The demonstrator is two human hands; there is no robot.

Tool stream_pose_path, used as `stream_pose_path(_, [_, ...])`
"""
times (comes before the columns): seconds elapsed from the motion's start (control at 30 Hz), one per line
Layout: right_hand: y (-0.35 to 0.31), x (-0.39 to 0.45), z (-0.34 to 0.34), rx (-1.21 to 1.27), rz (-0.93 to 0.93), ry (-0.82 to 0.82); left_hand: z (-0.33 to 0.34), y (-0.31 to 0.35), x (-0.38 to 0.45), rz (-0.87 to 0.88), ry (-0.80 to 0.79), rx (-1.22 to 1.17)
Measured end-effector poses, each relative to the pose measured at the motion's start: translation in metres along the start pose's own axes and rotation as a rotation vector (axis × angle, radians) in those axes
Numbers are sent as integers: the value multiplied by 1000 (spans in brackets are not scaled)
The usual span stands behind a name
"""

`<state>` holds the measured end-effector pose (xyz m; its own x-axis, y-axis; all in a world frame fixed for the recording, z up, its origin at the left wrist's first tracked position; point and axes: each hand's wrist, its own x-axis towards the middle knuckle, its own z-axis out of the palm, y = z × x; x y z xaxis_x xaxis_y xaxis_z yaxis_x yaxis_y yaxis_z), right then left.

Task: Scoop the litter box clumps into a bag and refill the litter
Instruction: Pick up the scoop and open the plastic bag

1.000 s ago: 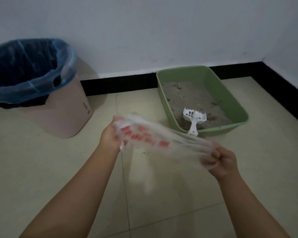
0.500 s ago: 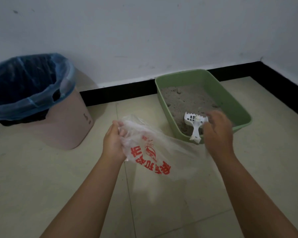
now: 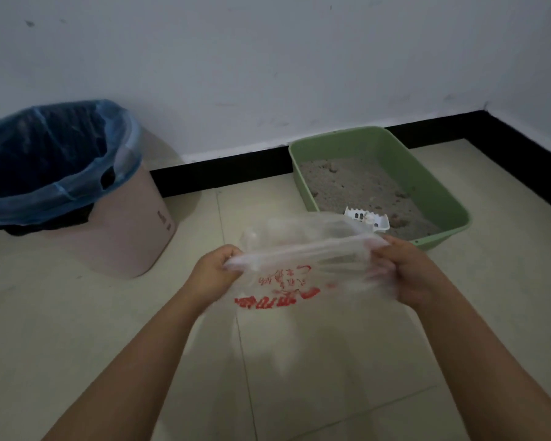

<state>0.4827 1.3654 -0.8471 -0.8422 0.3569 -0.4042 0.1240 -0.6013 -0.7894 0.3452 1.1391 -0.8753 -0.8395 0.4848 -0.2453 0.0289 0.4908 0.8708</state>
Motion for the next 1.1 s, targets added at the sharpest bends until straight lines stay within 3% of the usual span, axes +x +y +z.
stream_pose_path(0.07, [-1, -1, -10, 67, 114, -234, -10, 2, -1, -36, -108, -6])
stream_pose_path(0.13, [9, -7, -17, 134, 164, -517, -24, 9, 2, -108, -215, -192])
stream_pose_path(0.17, [12, -11, -16, 91, 164, -481, -30, 14, 4, -124, -252, -305])
stream_pose_path(0.27, [7, -20, -7, -89, 199, -92, -45, 22, 4, -113, -422, -633])
stream_pose_path(0.33, [-4, -24, 7, -113, 144, -24, -52, 17, 4, -143, -478, -726])
stream_pose_path(0.4, [-18, -19, 24, -99, 97, -15, -57, 12, 9, -210, -442, -712])
stream_pose_path(0.5, [-39, -7, 55, -196, 92, 8, -63, 5, 19, -335, -267, -685])
stream_pose_path(0.57, [-42, 3, 74, -360, 108, 133, -64, -3, 23, -318, -222, -593])
stream_pose_path(0.67, [-30, 27, 90, -1098, 33, 340, -61, -21, 30, -228, -192, -96])
stream_pose_path(0.77, [-12, 46, 106, -1719, -54, 246, -55, -33, 34, -109, -82, 408])
stream_pose_path(0.9, [8, 80, 120, -2003, -86, 220, -45, -42, 40, -30, -9, 641])
stream_pose_path(1.0, [19, 109, 122, -2146, -72, 136, -40, -49, 47, -167, 32, 735])
stream_pose_path(1.1, [28, 140, 118, -2090, -46, -60, -47, -61, 62, -337, 88, 662])
